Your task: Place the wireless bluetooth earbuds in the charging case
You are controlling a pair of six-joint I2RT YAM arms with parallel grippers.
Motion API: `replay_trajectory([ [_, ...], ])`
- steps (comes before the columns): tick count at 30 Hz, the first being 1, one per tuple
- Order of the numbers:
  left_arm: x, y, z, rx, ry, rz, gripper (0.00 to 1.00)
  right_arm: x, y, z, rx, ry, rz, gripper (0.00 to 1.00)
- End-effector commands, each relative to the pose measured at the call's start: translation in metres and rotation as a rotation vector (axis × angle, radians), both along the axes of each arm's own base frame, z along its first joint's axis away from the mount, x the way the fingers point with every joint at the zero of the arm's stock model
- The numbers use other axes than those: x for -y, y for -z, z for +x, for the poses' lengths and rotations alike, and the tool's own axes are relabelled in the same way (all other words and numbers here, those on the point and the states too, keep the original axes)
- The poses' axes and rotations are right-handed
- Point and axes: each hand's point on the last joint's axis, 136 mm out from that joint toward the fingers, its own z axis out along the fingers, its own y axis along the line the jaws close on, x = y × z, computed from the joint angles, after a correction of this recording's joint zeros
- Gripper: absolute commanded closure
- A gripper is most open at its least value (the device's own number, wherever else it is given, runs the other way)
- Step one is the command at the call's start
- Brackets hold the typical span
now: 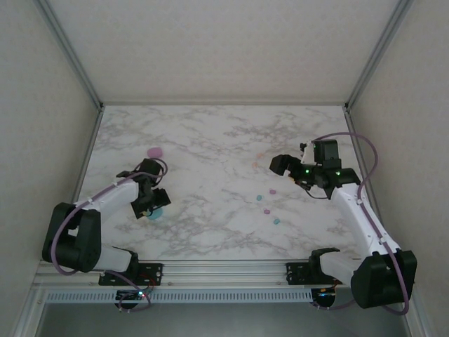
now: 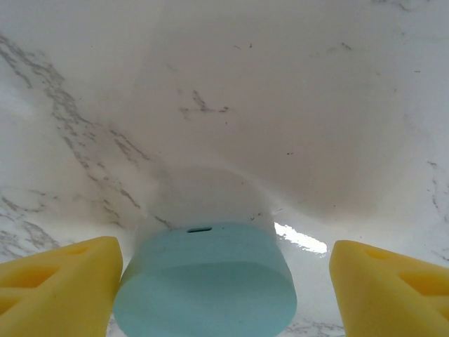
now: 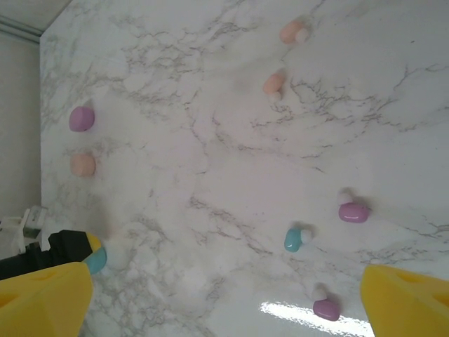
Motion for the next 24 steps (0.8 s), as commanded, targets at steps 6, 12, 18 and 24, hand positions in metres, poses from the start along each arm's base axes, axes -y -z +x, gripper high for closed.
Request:
replay_trajectory([
  [6,-0.004,0.009,-0.009,-0.044,0.001,0.054,0.23,0.001,-0.002,0.000,-0.016,0.011,-0.026,0.01],
  [12,-0.003,0.009,-0.013,-0.058,0.006,0.071,0.23,0.003,0.001,-0.001,-0.023,0.017,-0.037,0.01],
  [18,-0.005,0.011,-0.017,-0.067,0.029,0.095,0.31,0.006,0.002,-0.002,-0.022,0.035,-0.045,0.01],
  [24,-0.001,0.012,-0.014,-0.056,0.033,0.081,0.34,0.007,0.002,-0.005,-0.016,0.041,-0.045,0.01],
])
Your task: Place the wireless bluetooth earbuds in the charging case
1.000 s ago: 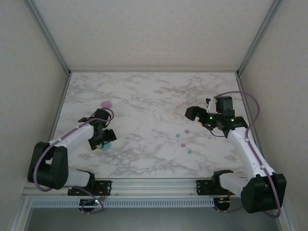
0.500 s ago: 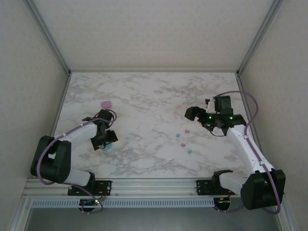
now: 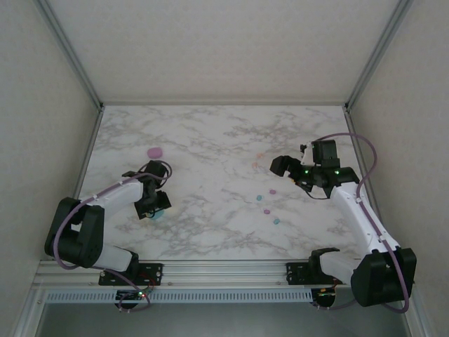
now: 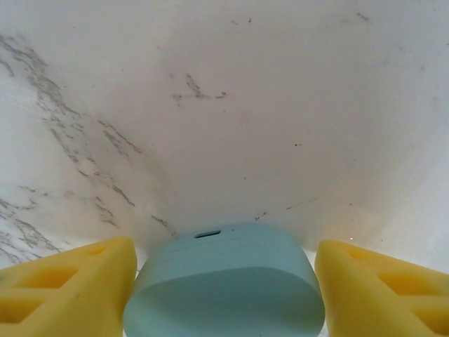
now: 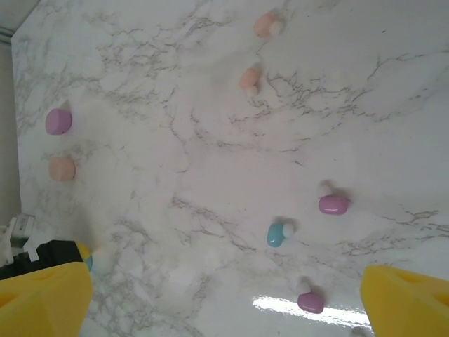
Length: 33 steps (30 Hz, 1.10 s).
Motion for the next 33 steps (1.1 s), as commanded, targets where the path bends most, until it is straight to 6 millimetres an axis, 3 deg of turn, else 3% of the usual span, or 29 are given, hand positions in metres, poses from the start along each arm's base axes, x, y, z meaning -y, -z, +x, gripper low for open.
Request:
replay_trajectory([
  [1,-0.003,0.006,-0.009,-0.034,0.010,0.030,0.35,0.001,-0.005,-0.004,0.012,0.012,-0.010,0.01],
  [7,0.020,0.000,0.000,-0.007,0.100,-0.015,0.40,0.005,-0.003,-0.007,0.010,0.018,-0.028,0.01],
  [13,0.058,-0.011,0.017,0.021,0.260,-0.036,0.41,0.009,-0.001,-0.008,0.016,0.041,-0.039,0.01],
  [17,0.092,-0.013,0.027,0.021,0.375,-0.035,0.40,0.012,0.001,-0.012,0.017,0.052,-0.050,0.01],
  [22,0.149,-0.011,0.042,0.030,0.569,-0.024,0.41,0.020,0.006,-0.017,0.011,0.077,-0.085,0.01],
  [27,0.205,-0.003,0.041,-0.002,0.776,-0.003,0.41,0.034,0.006,-0.022,0.020,0.124,-0.144,0.01],
  [33,0.225,0.001,0.035,-0.021,0.874,-0.023,0.36,0.046,0.002,-0.027,0.063,0.155,-0.193,0.01],
])
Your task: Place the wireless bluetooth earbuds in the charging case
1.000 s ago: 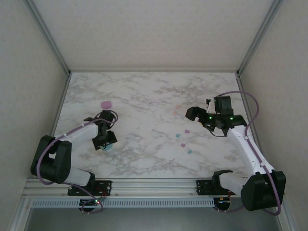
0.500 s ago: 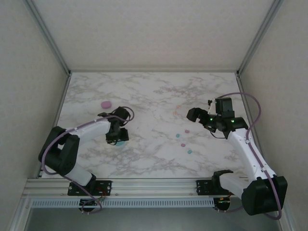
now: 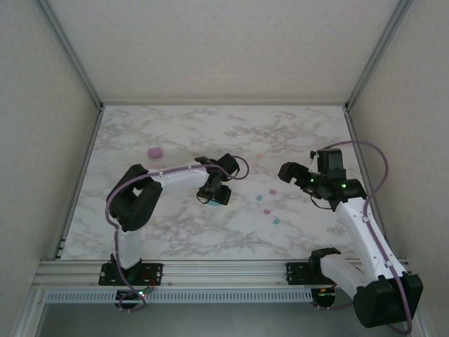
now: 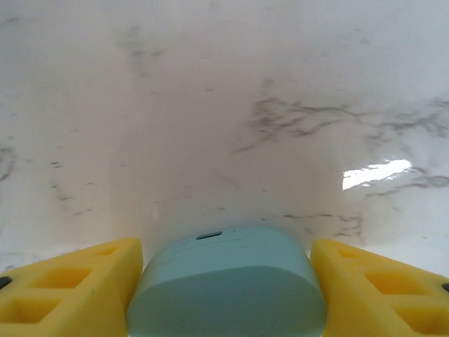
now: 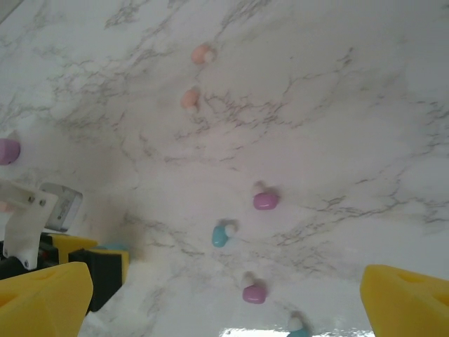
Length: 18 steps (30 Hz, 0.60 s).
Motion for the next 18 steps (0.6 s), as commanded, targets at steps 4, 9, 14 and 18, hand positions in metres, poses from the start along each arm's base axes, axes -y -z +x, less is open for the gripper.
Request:
replay_trajectory([
  [4,0.000,0.000,-0.009,-0.043,0.105,0.024,0.27,0.010,0.000,0.000,0.058,0.011,-0.066,0.01],
  [9,-0.002,-0.023,0.000,0.032,0.077,-0.009,0.14,0.004,-0.013,0.024,0.185,-0.023,-0.067,0.01],
  [14,-0.017,-0.087,0.024,0.241,-0.082,-0.178,0.05,-0.038,-0.029,0.039,0.347,-0.341,-0.048,0.09],
  [18,-0.063,-0.138,0.034,0.433,-0.246,-0.308,0.00,-0.076,-0.009,0.042,0.337,-0.597,-0.099,0.22],
])
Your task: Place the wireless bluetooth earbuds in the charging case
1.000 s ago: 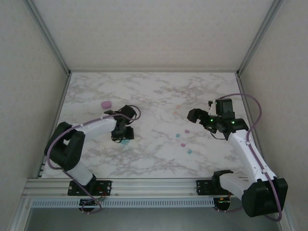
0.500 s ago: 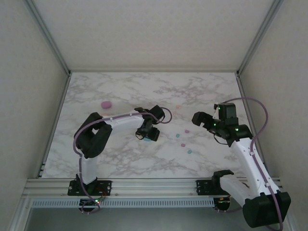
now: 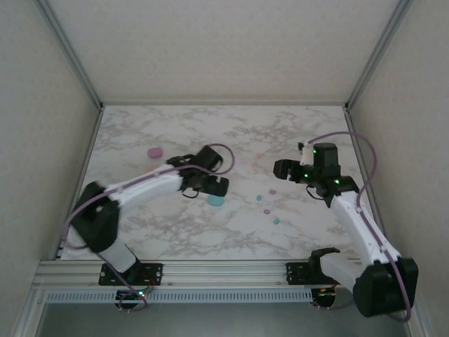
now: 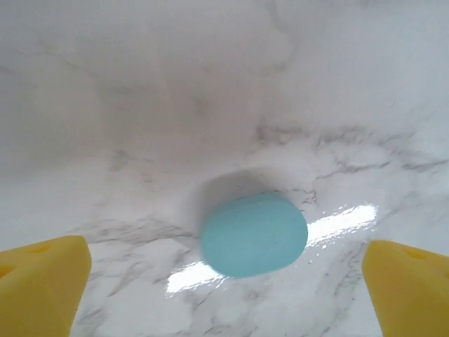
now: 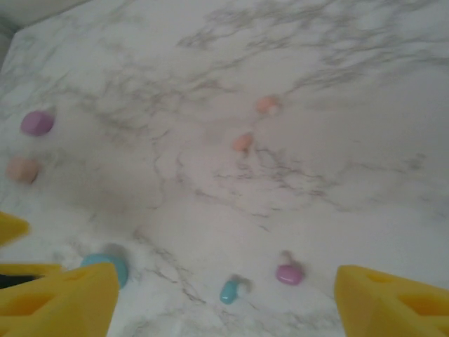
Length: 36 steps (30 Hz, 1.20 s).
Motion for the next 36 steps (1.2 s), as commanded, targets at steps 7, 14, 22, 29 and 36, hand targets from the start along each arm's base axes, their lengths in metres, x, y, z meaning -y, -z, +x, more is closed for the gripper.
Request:
replay_trajectory([
  [7,-0.140,-0.082,0.004,0.409,-0.453,-0.193,0.00,-0.122,0.043,-0.049,0.300,-0.942,-0.331,0.40],
  [14,-0.179,-0.091,-0.017,0.566,-0.485,-0.157,0.00,-0.172,0.089,-0.050,0.404,-1.128,-0.409,0.41],
  [22,-0.192,-0.091,-0.027,0.614,-0.497,-0.133,0.00,-0.199,0.117,-0.054,0.440,-1.329,-0.430,0.36],
  [29,-0.198,-0.089,-0.031,0.616,-0.506,-0.105,0.00,-0.216,0.133,-0.048,0.397,-1.356,-0.409,0.35],
  [36,-0.204,-0.084,-0.035,0.613,-0.522,-0.081,0.00,-0.222,0.148,-0.062,0.327,-1.402,-0.400,0.36],
])
